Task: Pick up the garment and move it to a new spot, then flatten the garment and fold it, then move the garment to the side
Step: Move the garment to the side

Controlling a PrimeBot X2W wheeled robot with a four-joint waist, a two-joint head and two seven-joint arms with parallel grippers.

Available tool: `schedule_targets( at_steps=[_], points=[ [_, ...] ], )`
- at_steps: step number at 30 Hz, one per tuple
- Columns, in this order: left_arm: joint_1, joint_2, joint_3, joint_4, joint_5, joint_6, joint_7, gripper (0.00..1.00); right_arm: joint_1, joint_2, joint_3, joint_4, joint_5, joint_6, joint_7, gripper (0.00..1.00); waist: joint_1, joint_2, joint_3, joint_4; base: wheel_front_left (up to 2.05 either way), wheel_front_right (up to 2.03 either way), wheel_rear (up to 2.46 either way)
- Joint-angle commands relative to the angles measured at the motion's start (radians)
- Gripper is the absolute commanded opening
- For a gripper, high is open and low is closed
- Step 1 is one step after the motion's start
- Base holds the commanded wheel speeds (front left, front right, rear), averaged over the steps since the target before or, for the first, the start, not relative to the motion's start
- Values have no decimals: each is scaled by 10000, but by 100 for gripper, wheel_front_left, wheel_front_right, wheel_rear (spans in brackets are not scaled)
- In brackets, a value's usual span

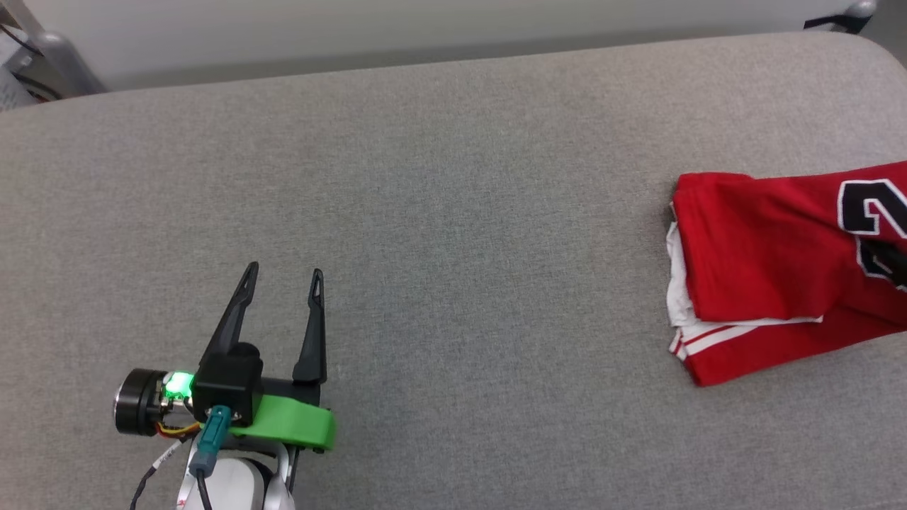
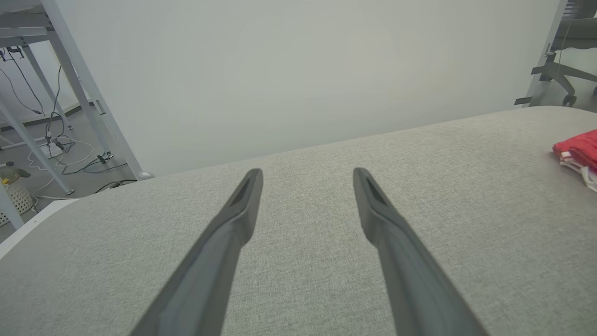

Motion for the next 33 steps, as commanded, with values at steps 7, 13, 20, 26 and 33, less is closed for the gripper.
schedule_targets(
  at_steps=[7,13,20,26,33],
  points=[
    [-855,340,-58,-418,257,-47,-59,100,-986,-494,-884,1416,-621,-9,148,0,0,-1,1835,-370,0,0,0],
    [-1455,524,-162,-733,335,-48,-59,100,-1899,-538,-1715,3070,-1027,-9,192,0,0,-1,2717,-111,0,0,0],
    [-1834,547,-317,-926,328,57,-59,100,-2656,-580,-2307,4761,-1623,-9,-167,0,0,-1,3192,182,0,0,0],
    [-1851,549,-356,-916,251,198,-59,100,-2980,-375,-2414,5529,-1900,-9,-534,53,0,-1,3179,288,0,0,0],
    [-1642,513,-420,-713,144,323,-59,100,-3053,-173,-2390,6237,-2467,-9,-1567,100,0,-1,2502,369,0,0,0]
  ],
)
